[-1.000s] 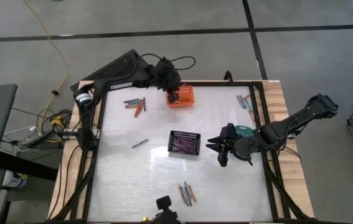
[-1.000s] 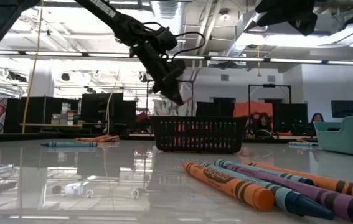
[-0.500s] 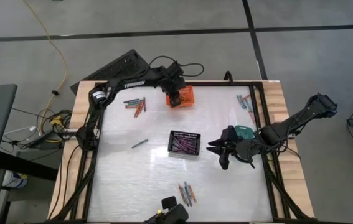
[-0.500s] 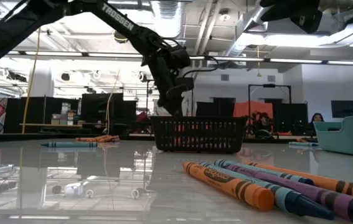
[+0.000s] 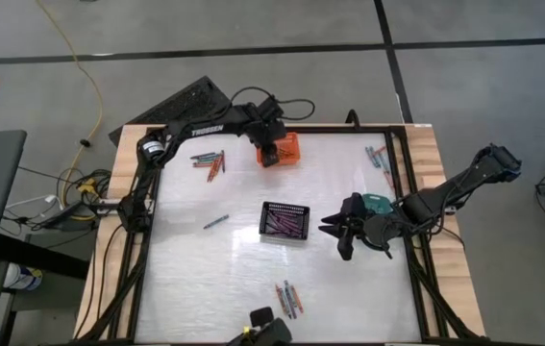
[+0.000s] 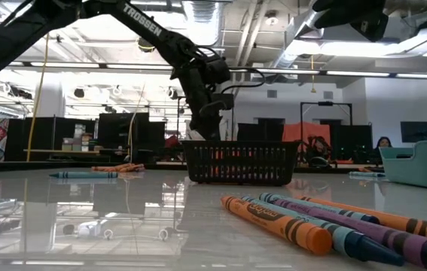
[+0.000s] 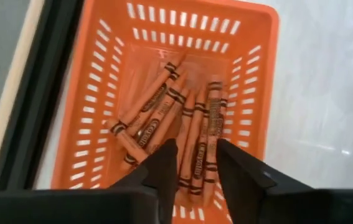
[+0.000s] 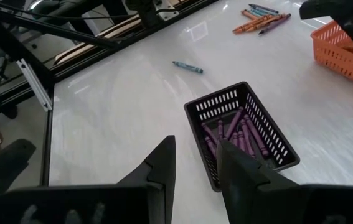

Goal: Sort crayons
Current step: Put the light blue green crayon into the green bin

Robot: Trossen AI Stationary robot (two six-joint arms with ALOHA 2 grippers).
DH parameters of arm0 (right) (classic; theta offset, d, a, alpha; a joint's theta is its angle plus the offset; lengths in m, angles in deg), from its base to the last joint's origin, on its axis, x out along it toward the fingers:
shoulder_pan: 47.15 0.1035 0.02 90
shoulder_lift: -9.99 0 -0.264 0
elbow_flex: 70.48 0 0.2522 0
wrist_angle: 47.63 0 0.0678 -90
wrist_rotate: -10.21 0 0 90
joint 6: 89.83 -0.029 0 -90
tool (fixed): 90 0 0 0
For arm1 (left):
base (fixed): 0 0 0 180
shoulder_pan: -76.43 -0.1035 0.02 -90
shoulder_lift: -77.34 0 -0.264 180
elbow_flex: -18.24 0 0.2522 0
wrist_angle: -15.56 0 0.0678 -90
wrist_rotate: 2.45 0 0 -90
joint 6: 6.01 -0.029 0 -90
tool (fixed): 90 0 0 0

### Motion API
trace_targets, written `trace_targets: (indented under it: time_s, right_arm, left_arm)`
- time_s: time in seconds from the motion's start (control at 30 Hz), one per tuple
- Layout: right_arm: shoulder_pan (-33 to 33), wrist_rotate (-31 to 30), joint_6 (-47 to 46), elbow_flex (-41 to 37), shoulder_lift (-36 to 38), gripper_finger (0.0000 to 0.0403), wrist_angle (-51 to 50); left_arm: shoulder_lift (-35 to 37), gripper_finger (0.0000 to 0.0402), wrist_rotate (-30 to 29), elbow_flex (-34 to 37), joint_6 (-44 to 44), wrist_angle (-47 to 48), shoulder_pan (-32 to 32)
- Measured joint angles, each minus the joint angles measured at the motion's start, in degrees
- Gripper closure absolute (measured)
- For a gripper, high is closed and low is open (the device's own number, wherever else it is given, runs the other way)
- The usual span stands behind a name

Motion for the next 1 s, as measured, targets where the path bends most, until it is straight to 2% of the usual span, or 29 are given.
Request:
trace_targets:
  time_s: [0.2,0.43,0.87,1.0]
  right_arm:
    - [0.0,0.0,0.0,0.0,0.0,0.0291,0.0]
    - [0.0,-0.1,0.0,0.0,0.0,0.0291,0.0]
    - [-0.1,-0.1,2.1,0.0,0.0,0.0291,0.2]
    - [-0.9,0.0,3.6,0.0,0.0,0.0291,0.4]
  left_arm:
    - [0.0,0.0268,2.3,-0.4,0.5,1.0,0.5]
    - [0.1,0.0264,2.4,-6.3,-0.1,4.8,1.4]
    - [0.4,0.0264,-6.3,-23.3,-0.6,21.4,1.5]
    - [2.7,0.0264,-7.7,-26.5,1.2,25.5,2.2]
